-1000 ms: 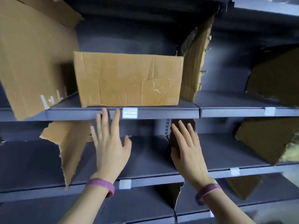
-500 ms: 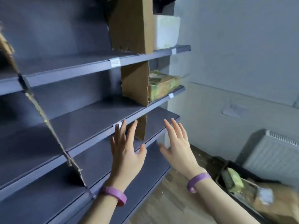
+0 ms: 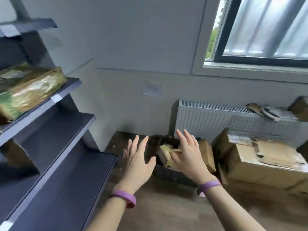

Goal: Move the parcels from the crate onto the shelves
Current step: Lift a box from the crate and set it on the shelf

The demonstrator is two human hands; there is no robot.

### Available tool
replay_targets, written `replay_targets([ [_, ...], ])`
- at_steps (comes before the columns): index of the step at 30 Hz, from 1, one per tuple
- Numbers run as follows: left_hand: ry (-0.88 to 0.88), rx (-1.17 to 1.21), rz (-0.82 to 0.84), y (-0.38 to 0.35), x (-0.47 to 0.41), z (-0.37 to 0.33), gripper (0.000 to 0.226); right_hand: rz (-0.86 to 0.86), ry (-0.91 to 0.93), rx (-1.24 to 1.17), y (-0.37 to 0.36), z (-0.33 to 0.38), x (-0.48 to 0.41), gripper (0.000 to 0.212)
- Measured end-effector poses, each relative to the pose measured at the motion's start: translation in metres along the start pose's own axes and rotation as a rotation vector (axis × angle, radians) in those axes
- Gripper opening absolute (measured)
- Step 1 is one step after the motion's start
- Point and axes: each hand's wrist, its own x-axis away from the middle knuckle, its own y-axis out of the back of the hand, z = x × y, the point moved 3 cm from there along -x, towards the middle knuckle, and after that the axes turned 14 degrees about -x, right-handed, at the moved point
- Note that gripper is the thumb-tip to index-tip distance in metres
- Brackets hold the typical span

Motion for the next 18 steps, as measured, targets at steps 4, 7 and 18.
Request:
replay_targets([
  [4, -0.098, 0.000, 0.104, -0.050, -0.053, -0.036, 0.069, -0.022, -0.128, 0.056, 0.018, -0.061, -0.018, 0.073],
  [7, -0.156, -0.001, 0.164, -0.085, -0.097, -0.057, 0.069, -0.022, -0.203, 0.092, 0.027, -0.102, -0.038, 0.074],
  [18, -0.251, -0.025, 0.404, -0.193, -0.295, -0.124, 0.067, 0.052, -0.522, 0.184, 0.035, -0.246, -0.174, 0.077],
])
